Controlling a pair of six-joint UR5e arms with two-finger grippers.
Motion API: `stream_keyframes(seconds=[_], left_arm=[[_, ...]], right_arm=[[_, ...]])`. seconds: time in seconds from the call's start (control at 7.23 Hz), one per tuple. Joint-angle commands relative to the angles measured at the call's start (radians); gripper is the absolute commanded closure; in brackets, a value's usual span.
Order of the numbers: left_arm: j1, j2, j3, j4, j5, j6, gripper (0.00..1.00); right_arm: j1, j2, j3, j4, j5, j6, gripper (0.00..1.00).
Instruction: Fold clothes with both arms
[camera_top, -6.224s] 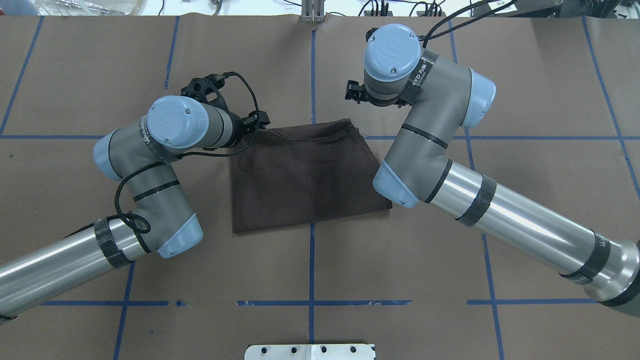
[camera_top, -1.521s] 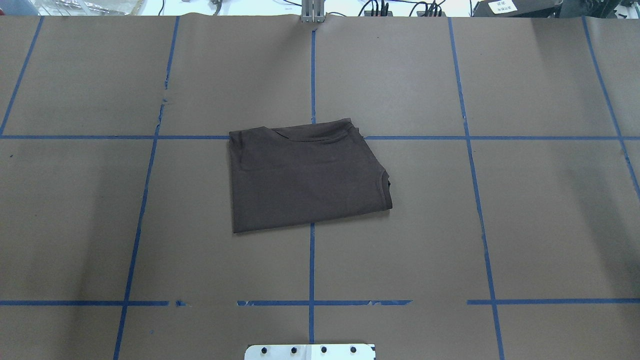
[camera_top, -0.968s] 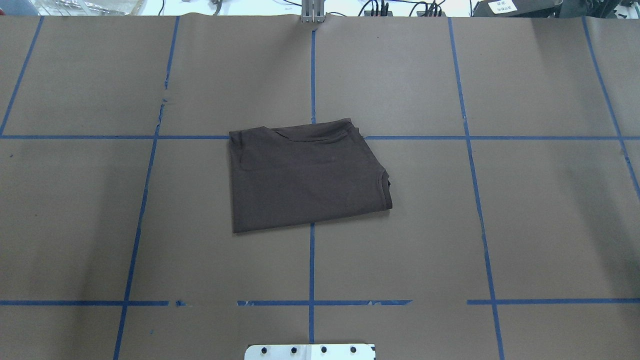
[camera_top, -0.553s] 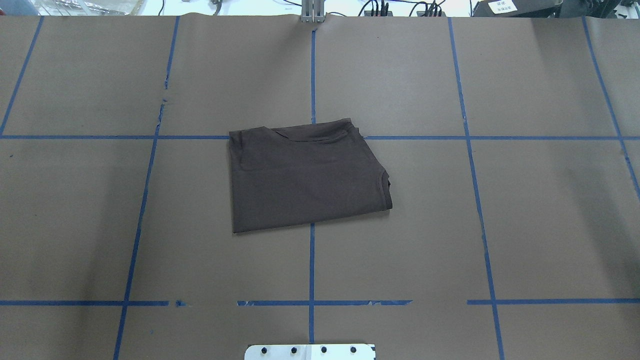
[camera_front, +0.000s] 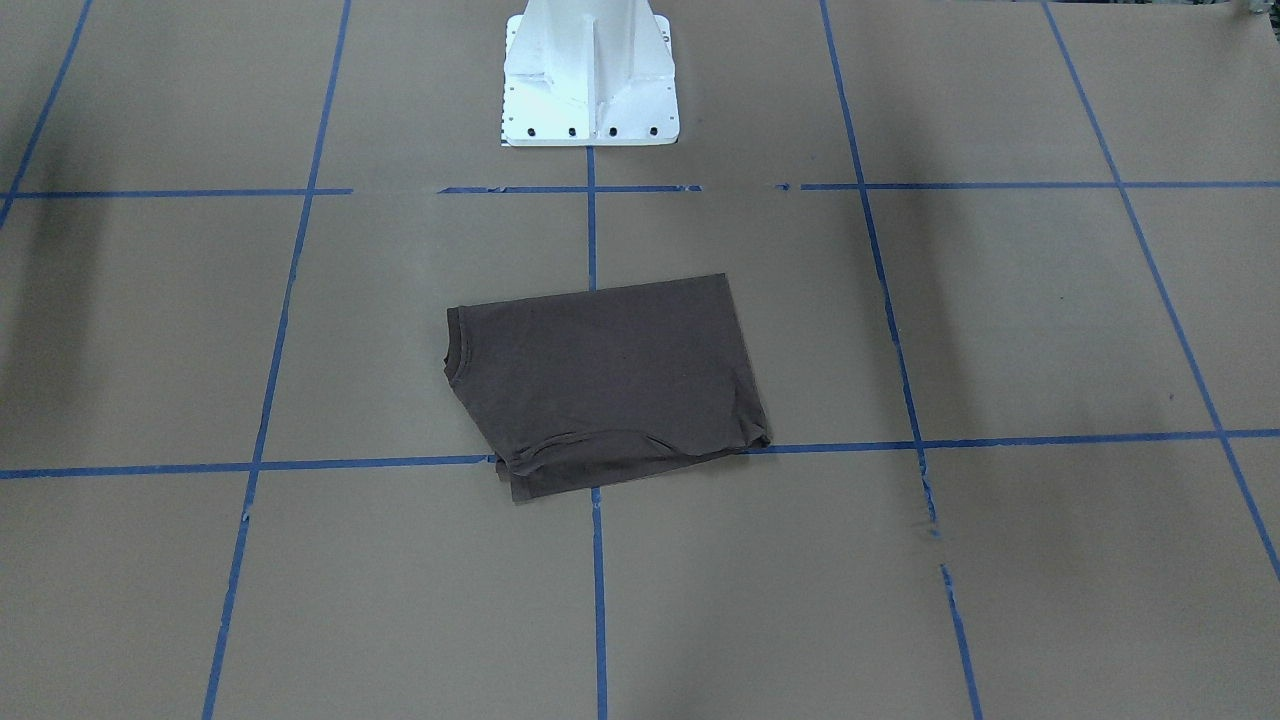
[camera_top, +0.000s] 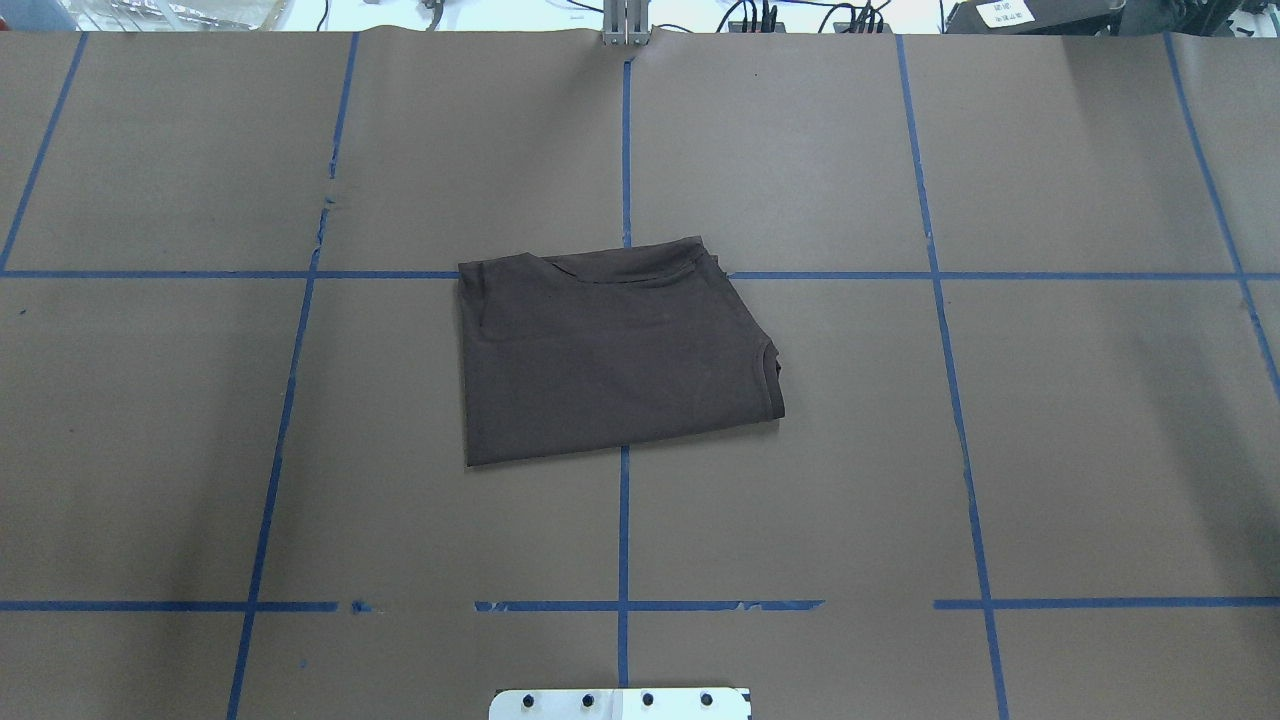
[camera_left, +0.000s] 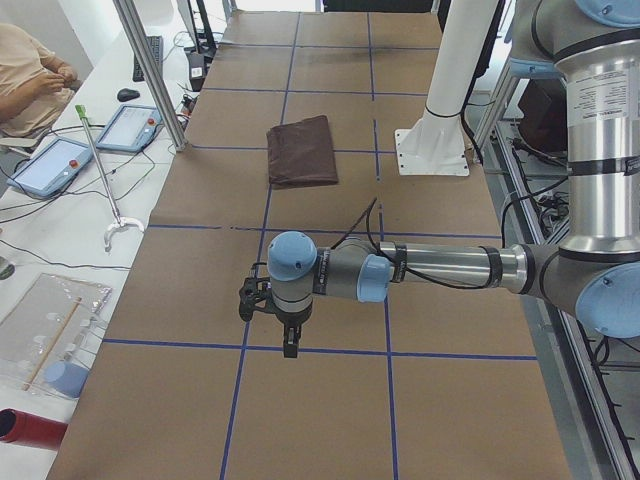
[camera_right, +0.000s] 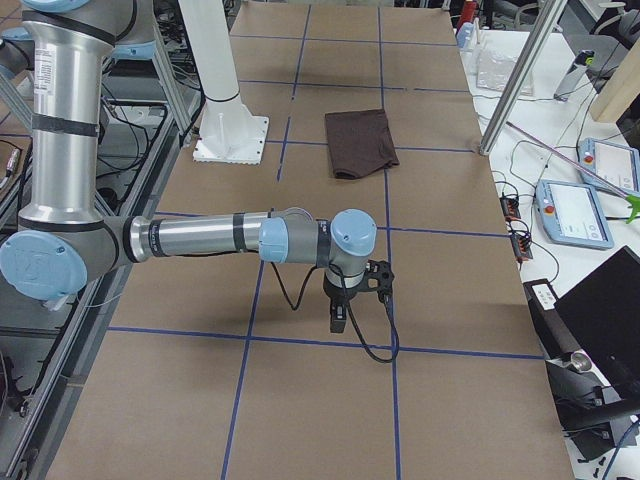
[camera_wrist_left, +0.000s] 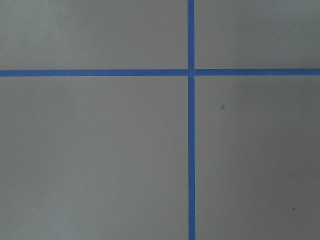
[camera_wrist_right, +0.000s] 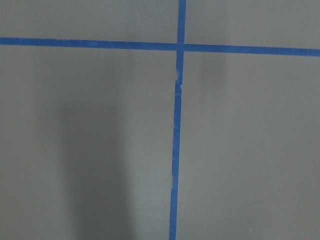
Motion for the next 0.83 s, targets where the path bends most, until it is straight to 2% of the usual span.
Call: stream_keyframes(seconds=[0.0, 0.28, 0.41, 0.69], left_arm=[[0.001, -0.001, -0.005, -0.005, 0.069, -0.003, 0.00], [0.000, 0.002, -0.013, -0.005, 0.024, 0.000, 0.00], [0.000, 0.008, -0.008, 0.001, -0.066, 0.000, 0.00], [0.000, 0.013, -0.011, 0.000, -0.073, -0.003, 0.00]], right_arm=[[-0.001, 0.001, -0.001, 0.001, 0.000, -0.002, 0.00], [0.001, 0.001, 0.001, 0.001, 0.000, 0.000, 0.00], [-0.001, 0.001, 0.001, 0.001, 0.000, -0.002, 0.00], [-0.001, 0.004, 0.001, 0.001, 0.000, 0.000, 0.00]])
